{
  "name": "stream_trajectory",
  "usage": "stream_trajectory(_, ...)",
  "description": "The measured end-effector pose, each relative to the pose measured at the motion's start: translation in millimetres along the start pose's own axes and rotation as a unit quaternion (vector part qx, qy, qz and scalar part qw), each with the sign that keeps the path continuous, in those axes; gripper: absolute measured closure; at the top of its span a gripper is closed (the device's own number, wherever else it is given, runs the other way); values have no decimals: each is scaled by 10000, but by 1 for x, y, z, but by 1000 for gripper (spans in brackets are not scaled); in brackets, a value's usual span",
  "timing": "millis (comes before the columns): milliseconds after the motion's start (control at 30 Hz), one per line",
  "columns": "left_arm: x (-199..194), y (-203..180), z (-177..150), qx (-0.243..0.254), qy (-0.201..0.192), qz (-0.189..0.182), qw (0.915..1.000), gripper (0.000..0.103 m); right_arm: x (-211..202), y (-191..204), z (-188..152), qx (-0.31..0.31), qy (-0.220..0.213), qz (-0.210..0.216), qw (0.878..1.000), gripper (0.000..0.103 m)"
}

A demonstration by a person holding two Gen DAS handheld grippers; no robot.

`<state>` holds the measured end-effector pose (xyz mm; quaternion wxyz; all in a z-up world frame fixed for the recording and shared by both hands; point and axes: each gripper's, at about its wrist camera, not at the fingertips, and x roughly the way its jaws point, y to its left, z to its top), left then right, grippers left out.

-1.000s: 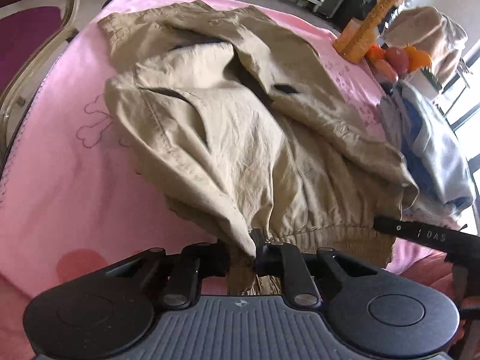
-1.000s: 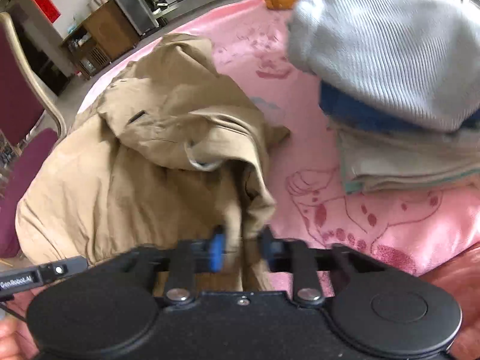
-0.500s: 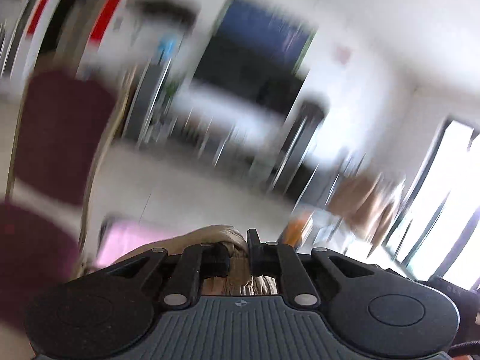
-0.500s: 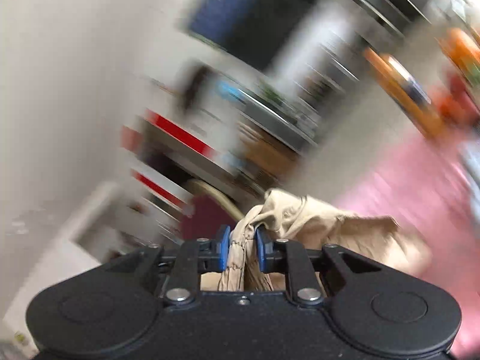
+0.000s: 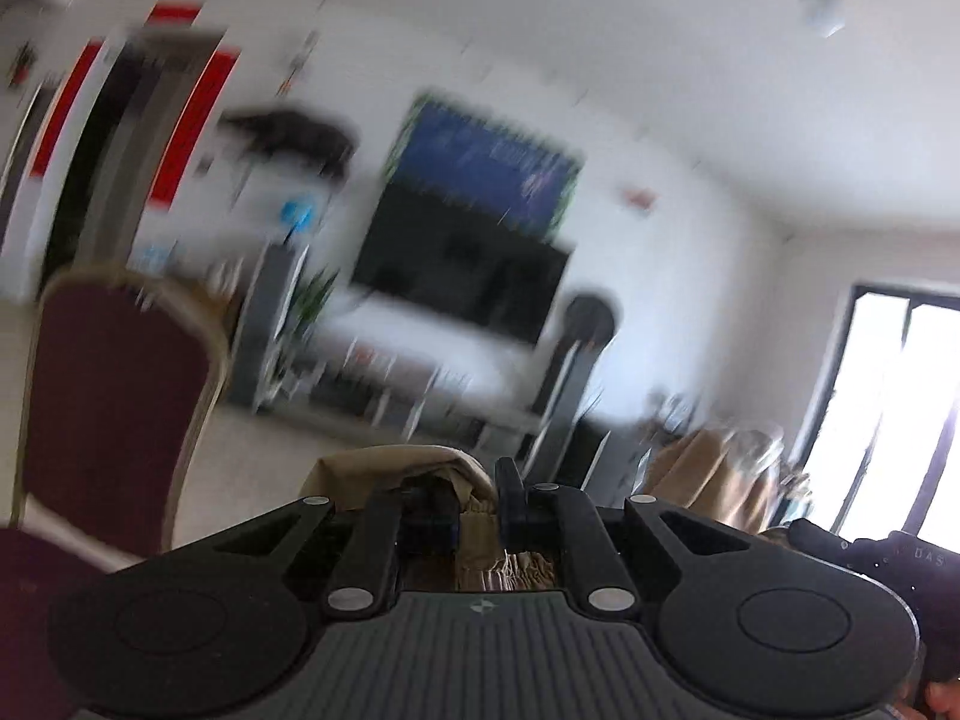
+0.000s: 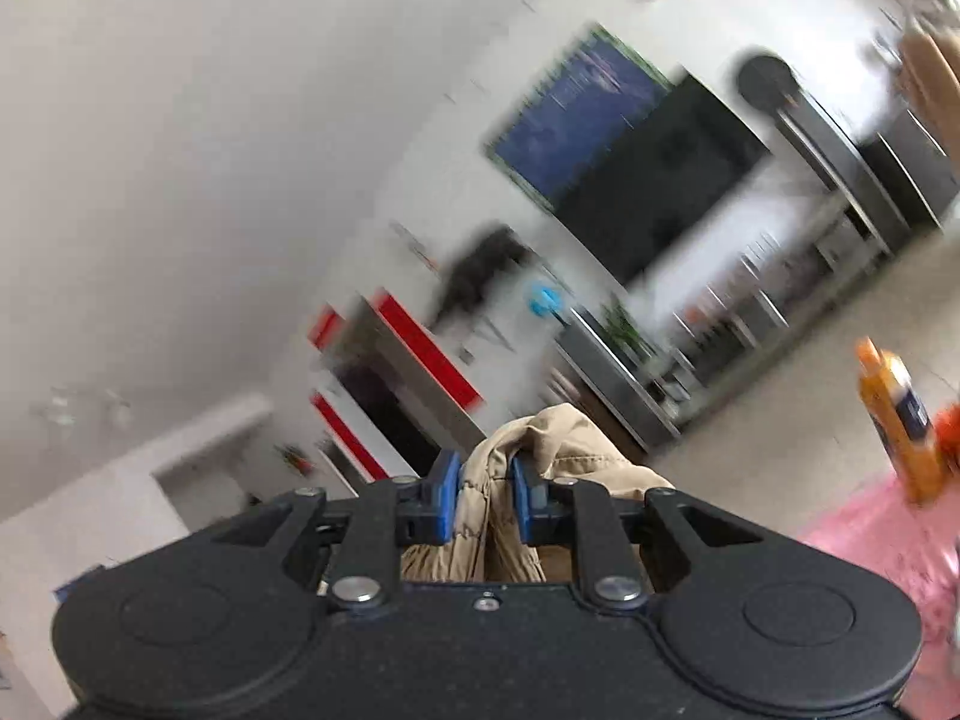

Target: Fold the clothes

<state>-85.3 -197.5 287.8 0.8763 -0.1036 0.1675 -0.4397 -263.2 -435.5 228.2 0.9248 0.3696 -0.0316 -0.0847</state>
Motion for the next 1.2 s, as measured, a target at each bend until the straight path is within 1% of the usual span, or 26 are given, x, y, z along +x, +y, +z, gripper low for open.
stream_trajectory(33, 22, 10, -2, -32, 216, 159, 9996, 93, 24, -13, -3, 32, 158, -186, 9997, 84)
stream_trajectory(133, 87, 39, -2, 33, 611, 716, 9956, 93, 93, -41, -12, 49, 543, -706, 9960, 85)
stream_trajectory(167, 98, 41, 4, 109, 538, 841, 9949, 93, 111, -44, -12, -17, 586, -820, 9949, 85)
stream_trajectory(200, 99, 38, 15, 229, 274, 865, 9956, 93, 125, -40, -8, -154, 546, -877, 9945, 85)
stream_trajectory(233, 89, 33, 24, 377, -109, 810, 9959, 93, 132, -34, -4, -313, 433, -842, 9950, 85)
stream_trajectory(267, 74, 25, 28, 552, -496, 729, 9946, 93, 128, -22, 1, -544, 200, -690, 9959, 85)
stream_trajectory(333, 44, 7, 33, 909, -1255, 555, 9864, 93, 112, 2, 14, -1065, -343, -318, 9932, 85)
stream_trajectory(400, 30, 3, 17, 1096, -1289, 457, 9845, 91, 88, 9, 16, -1396, -673, -40, 9879, 85)
stream_trajectory(433, 23, 1, 8, 1179, -1264, 413, 9841, 91, 81, 2, 10, -1412, -622, -80, 9880, 84)
stream_trajectory(467, 23, 4, -7, 1184, -1049, 433, 9865, 90, 76, -8, 1, -1337, -467, -180, 9898, 84)
stream_trajectory(500, 28, 9, -29, 1121, -696, 497, 9900, 90, 71, -19, -8, -1262, -312, -280, 9911, 84)
stream_trajectory(567, 50, 28, -85, 865, 230, 683, 9936, 90, 69, -59, -42, -796, 284, -675, 9941, 83)
stream_trajectory(600, 65, 40, -117, 714, 747, 810, 9913, 90, 72, -87, -66, -455, 675, -965, 9920, 83)
stream_trajectory(667, 96, 67, -184, 378, 1673, 1075, 9793, 90, 76, -148, -118, 290, 1363, -1535, 9783, 83)
stream_trajectory(733, 128, 93, -251, 69, 2558, 1328, 9575, 89, 76, -210, -175, 1082, 1877, -2147, 9524, 83)
stream_trajectory(767, 140, 104, -280, -14, 2892, 1463, 9460, 86, 75, -239, -203, 1453, 2093, -2417, 9363, 81)
stream_trajectory(800, 141, 106, -287, -7, 2952, 1506, 9435, 84, 74, -264, -230, 1720, 2359, -2634, 9194, 78)
stream_trajectory(833, 141, 105, -288, 18, 2948, 1524, 9433, 84, 70, -281, -249, 1879, 2624, -2843, 9028, 69)
stream_trajectory(867, 140, 105, -289, 44, 2945, 1542, 9431, 84, 64, -297, -265, 2013, 2861, -3083, 8846, 66)
stream_trajectory(900, 139, 105, -290, 70, 2941, 1560, 9429, 83, 57, -307, -275, 2068, 3036, -3221, 8726, 65)
stream_trajectory(933, 139, 105, -291, 96, 2937, 1578, 9427, 80, 51, -310, -277, 1990, 3145, -3235, 8700, 62)
stream_trajectory(967, 138, 105, -293, 121, 2933, 1596, 9425, 77, 46, -308, -274, 1793, 3221, -3241, 8712, 53)
stream_trajectory(1000, 137, 105, -294, 147, 2929, 1613, 9423, 72, 44, -303, -268, 1534, 3221, -3251, 8758, 50)
stream_trajectory(1033, 136, 105, -295, 173, 2925, 1631, 9421, 71, 43, -297, -260, 1275, 3168, -3246, 8821, 48)
stream_trajectory(1133, 134, 104, -298, 250, 2913, 1685, 9414, 69, 51, -283, -241, 751, 2974, -3027, 9024, 43)
stream_trajectory(1200, 133, 104, -300, 301, 2905, 1721, 9408, 68, 68, -278, -228, 506, 2868, -2823, 9141, 42)
